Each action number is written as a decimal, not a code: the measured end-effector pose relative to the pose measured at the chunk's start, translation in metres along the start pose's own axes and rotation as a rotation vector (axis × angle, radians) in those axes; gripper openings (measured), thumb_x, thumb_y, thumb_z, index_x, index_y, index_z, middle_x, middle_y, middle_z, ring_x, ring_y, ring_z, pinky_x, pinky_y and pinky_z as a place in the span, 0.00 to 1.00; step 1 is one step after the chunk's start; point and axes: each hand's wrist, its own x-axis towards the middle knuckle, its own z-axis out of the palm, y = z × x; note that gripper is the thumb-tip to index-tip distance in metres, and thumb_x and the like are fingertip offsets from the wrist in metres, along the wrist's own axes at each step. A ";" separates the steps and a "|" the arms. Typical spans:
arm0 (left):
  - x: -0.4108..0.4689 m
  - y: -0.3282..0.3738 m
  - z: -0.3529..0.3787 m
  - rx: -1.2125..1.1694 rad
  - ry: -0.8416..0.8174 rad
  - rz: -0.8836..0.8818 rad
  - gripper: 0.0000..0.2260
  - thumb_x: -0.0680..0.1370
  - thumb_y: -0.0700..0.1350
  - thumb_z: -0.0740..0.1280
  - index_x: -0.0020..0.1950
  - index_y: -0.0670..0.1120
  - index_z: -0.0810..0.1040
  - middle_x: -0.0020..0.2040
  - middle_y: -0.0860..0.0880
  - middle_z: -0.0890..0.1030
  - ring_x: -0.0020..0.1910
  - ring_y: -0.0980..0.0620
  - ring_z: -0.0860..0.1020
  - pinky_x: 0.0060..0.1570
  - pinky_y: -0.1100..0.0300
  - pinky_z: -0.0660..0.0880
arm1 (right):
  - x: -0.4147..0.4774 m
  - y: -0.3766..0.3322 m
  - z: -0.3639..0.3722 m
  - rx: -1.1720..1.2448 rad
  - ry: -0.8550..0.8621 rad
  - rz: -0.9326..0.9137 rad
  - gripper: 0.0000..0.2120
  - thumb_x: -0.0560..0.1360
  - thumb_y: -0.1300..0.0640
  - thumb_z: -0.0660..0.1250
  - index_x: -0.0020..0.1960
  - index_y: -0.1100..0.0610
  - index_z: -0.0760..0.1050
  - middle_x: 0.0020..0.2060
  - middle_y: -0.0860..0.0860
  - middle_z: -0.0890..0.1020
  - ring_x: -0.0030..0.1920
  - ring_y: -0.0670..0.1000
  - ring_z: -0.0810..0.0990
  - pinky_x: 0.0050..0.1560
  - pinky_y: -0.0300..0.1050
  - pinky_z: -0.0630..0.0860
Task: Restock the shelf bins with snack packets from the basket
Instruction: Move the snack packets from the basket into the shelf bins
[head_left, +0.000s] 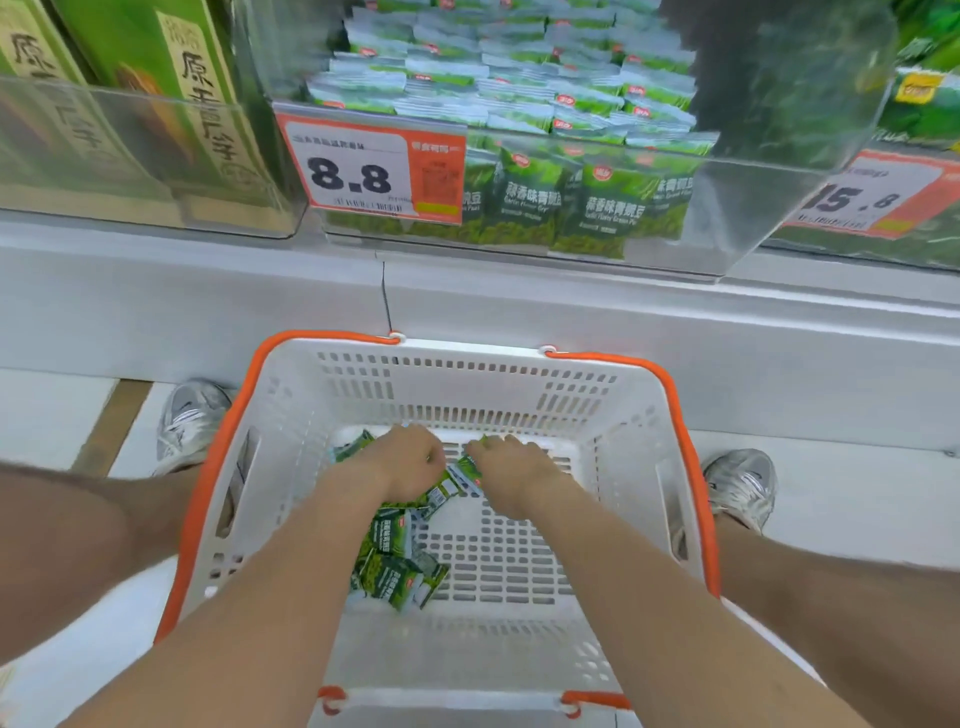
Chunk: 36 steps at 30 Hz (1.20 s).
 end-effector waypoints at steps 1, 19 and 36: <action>0.001 -0.003 0.001 -0.008 -0.001 -0.007 0.13 0.84 0.46 0.59 0.44 0.45 0.79 0.42 0.46 0.78 0.36 0.48 0.71 0.43 0.53 0.73 | 0.005 -0.002 0.004 0.008 -0.024 0.001 0.31 0.80 0.63 0.65 0.79 0.54 0.59 0.72 0.57 0.69 0.70 0.65 0.70 0.60 0.60 0.73; 0.010 -0.029 0.022 -0.125 -0.057 -0.090 0.09 0.82 0.41 0.59 0.45 0.52 0.71 0.43 0.49 0.72 0.41 0.50 0.69 0.44 0.55 0.69 | 0.008 -0.002 0.034 -0.171 -0.091 0.145 0.35 0.76 0.63 0.72 0.77 0.60 0.58 0.64 0.59 0.78 0.64 0.61 0.77 0.62 0.55 0.72; -0.020 0.025 -0.014 -0.787 0.180 -0.069 0.15 0.85 0.45 0.66 0.48 0.33 0.81 0.33 0.44 0.79 0.33 0.45 0.81 0.42 0.49 0.84 | -0.037 0.014 -0.031 1.404 0.043 -0.011 0.19 0.69 0.61 0.83 0.56 0.64 0.82 0.43 0.61 0.86 0.43 0.57 0.84 0.48 0.56 0.79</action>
